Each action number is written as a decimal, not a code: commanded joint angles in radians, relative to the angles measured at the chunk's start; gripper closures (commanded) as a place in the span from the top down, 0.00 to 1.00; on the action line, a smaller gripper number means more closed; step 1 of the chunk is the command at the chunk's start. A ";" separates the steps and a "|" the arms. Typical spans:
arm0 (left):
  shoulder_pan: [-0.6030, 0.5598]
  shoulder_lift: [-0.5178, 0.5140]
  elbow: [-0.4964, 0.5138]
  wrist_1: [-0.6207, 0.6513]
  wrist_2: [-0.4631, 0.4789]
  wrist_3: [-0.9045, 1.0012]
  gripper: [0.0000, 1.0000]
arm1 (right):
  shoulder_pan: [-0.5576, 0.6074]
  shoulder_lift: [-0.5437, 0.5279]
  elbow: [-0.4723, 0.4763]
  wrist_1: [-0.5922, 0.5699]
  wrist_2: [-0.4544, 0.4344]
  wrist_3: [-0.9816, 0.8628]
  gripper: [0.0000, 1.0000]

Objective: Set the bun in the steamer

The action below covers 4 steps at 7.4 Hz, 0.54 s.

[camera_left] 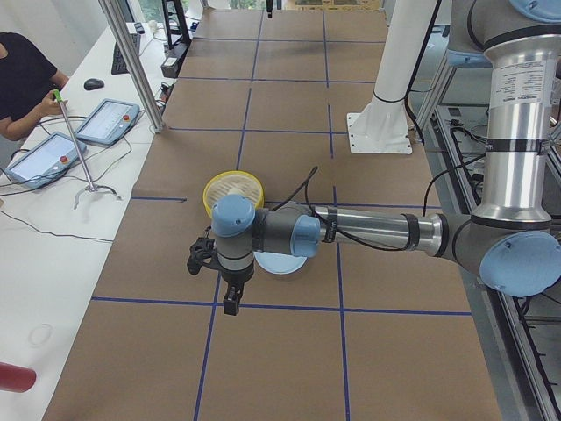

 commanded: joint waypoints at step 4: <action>-0.003 0.012 0.010 -0.004 -0.083 -0.006 1.00 | 0.000 0.000 0.000 0.000 0.000 0.000 1.00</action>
